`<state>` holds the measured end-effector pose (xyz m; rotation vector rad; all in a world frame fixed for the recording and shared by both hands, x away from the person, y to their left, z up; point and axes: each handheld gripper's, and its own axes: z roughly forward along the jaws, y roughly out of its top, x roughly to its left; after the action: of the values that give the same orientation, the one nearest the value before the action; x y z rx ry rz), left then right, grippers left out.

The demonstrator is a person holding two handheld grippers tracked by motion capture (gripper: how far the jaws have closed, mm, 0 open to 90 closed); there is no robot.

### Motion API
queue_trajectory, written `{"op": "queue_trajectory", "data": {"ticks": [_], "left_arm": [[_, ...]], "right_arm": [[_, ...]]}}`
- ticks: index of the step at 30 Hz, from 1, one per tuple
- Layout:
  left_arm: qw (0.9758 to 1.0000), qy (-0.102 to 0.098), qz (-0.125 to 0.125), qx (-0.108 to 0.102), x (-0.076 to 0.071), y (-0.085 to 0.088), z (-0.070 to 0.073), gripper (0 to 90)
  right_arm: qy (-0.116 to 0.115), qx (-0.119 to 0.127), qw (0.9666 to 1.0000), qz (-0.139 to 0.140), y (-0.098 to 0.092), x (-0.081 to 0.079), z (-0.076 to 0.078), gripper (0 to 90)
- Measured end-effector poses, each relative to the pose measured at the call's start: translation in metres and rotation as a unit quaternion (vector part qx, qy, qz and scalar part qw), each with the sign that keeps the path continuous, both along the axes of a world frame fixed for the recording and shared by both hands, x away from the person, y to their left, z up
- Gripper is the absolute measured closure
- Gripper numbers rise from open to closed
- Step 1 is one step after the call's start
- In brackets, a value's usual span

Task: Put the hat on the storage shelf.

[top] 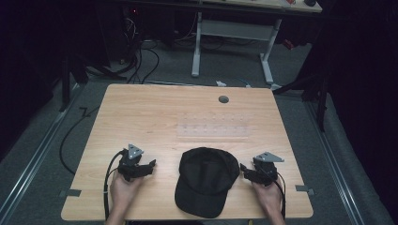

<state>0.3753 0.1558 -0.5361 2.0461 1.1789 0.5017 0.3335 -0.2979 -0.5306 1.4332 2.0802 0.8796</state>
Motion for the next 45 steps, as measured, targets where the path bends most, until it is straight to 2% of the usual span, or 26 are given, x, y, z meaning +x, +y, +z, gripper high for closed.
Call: {"op": "queue_trajectory", "data": {"ticks": [5,6,10,15,17,21,22,30,34,45], "left_arm": [[1.0000,0.000,0.001,-0.001,0.000,0.000,0.000,28.2],[1.0000,0.000,0.002,-0.001,0.000,0.000,0.000,28.2],[1.0000,0.000,0.002,-0.001,0.000,0.000,0.000,28.2],[1.0000,0.000,0.002,-0.001,0.000,0.000,0.000,28.3],[1.0000,0.000,0.002,-0.001,0.000,0.000,0.000,28.3],[1.0000,0.000,0.003,-0.001,0.000,0.000,0.000,28.4],[1.0000,0.000,0.003,-0.001,0.000,0.000,0.000,28.5],[1.0000,0.000,0.003,-0.001,0.000,0.000,0.000,28.5],[1.0000,0.000,0.003,-0.001,0.000,0.000,0.000,28.5],[1.0000,0.001,0.003,-0.001,0.000,0.000,0.000,28.5]], "right_arm": [[0.004,0.021,0.9998,-0.005,-0.003,-0.001,0.002,39.7],[-0.009,0.030,0.9995,-0.007,-0.005,-0.004,0.006,42.3],[-0.021,0.054,0.9983,-0.004,-0.007,-0.010,0.016,45.0],[-0.035,0.077,0.9963,0.015,-0.006,-0.018,0.026,45.0],[-0.040,0.079,0.9958,0.023,-0.004,-0.022,0.030,44.6],[-0.048,0.087,0.9941,0.043,0.004,-0.029,0.039,43.7],[-0.054,0.092,0.9927,0.057,0.009,-0.031,0.044,42.8],[-0.056,0.098,0.9899,0.085,0.023,-0.036,0.053,41.6],[-0.036,0.107,0.9887,0.098,0.030,-0.034,0.059,44.5],[-0.027,0.084,0.9879,0.127,0.056,-0.021,0.068,45.3]]}}
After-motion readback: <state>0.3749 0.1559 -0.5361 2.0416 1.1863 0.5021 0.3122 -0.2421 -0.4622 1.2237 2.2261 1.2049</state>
